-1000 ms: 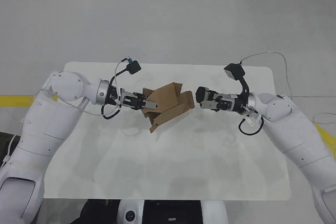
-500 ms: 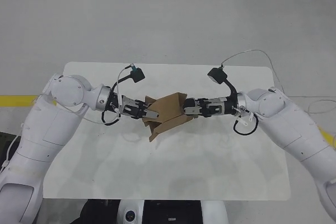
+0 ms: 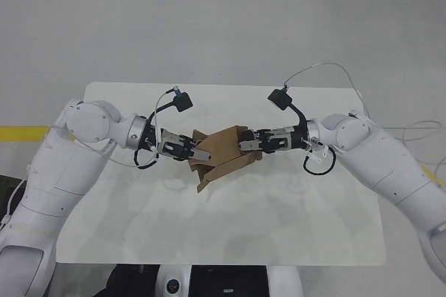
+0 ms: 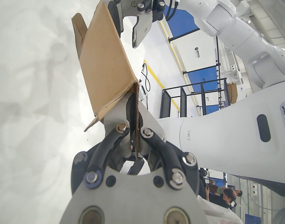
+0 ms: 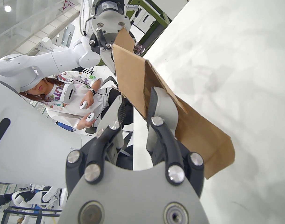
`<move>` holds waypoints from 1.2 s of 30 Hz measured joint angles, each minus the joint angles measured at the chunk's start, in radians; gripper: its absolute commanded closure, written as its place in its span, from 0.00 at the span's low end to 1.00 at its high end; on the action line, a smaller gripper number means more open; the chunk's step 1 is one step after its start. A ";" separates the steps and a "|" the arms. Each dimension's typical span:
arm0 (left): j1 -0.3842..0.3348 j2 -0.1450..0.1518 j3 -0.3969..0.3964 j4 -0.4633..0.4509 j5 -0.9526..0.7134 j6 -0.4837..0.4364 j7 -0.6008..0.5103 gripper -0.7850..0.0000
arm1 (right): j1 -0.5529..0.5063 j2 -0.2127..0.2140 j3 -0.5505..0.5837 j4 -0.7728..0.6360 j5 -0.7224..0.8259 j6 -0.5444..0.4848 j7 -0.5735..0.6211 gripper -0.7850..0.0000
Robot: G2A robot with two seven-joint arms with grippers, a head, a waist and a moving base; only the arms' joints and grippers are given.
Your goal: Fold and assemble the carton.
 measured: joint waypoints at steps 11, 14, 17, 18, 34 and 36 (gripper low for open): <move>-0.003 -0.001 0.009 0.007 0.000 0.001 0.007 1.00 | 0.045 -0.035 -0.096 0.019 0.052 -0.036 -0.036 0.83; -0.004 -0.001 0.010 0.008 -0.002 0.000 0.007 1.00 | 0.054 -0.040 -0.117 0.022 0.072 -0.049 -0.049 0.84; -0.003 0.000 0.010 0.007 -0.002 -0.001 0.005 1.00 | 0.064 -0.043 -0.138 0.023 0.091 -0.054 -0.053 0.85; -0.003 0.000 0.010 0.006 -0.002 -0.001 0.004 1.00 | 0.067 -0.044 -0.145 0.023 0.096 -0.053 -0.053 0.86; 0.001 0.002 0.017 -0.001 0.005 -0.004 0.006 1.00 | 0.093 -0.054 -0.192 0.012 0.143 -0.040 -0.040 1.00; 0.001 0.002 0.018 -0.001 0.007 -0.003 0.007 0.97 | 0.093 -0.055 -0.192 0.011 0.144 -0.040 -0.039 1.00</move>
